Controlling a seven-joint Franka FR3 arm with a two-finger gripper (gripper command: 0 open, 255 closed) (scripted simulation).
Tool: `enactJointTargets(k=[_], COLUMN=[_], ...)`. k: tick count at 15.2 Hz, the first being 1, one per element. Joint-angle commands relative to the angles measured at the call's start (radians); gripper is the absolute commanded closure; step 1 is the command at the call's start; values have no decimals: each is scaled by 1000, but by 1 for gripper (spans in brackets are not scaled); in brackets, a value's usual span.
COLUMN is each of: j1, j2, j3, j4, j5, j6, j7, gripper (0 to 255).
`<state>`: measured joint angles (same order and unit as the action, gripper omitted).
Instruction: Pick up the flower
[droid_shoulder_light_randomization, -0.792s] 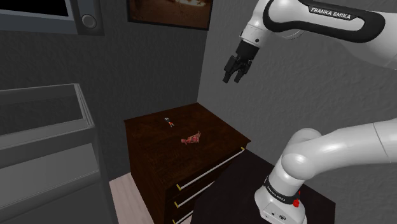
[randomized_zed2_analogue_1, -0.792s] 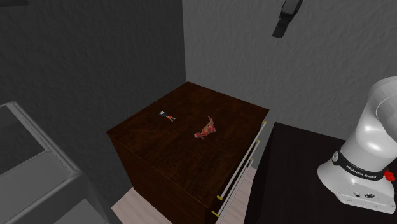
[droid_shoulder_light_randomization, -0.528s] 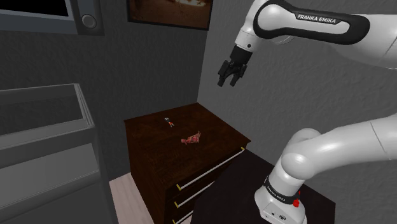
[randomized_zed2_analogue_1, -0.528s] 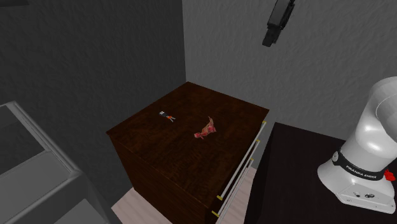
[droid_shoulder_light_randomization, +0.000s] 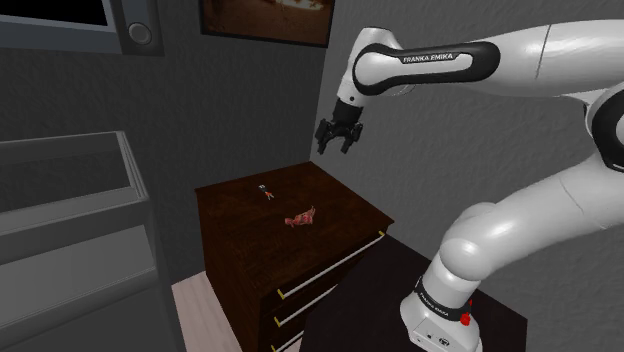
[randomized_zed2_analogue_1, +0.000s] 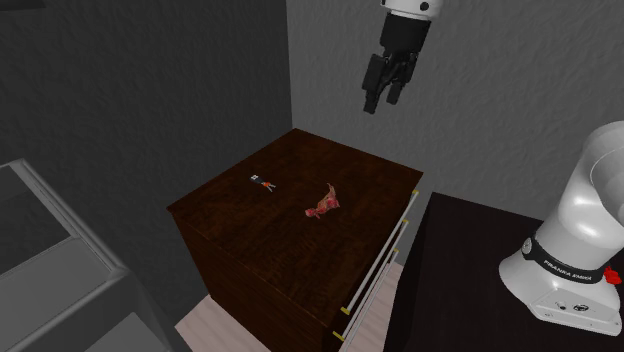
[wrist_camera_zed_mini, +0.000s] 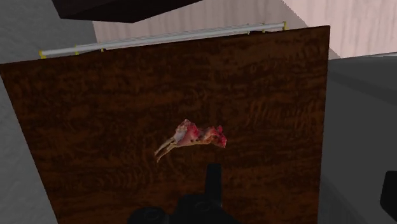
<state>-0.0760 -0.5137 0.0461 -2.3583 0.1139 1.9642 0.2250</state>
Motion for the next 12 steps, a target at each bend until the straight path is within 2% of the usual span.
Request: enactJointTargets(k=[1,12], j1=[-14,-80], j2=[57,441], j3=[14,59], j4=[-5,69], j5=[-7,-88], j6=[51,280], j7=[47,320], gripper=[0,0])
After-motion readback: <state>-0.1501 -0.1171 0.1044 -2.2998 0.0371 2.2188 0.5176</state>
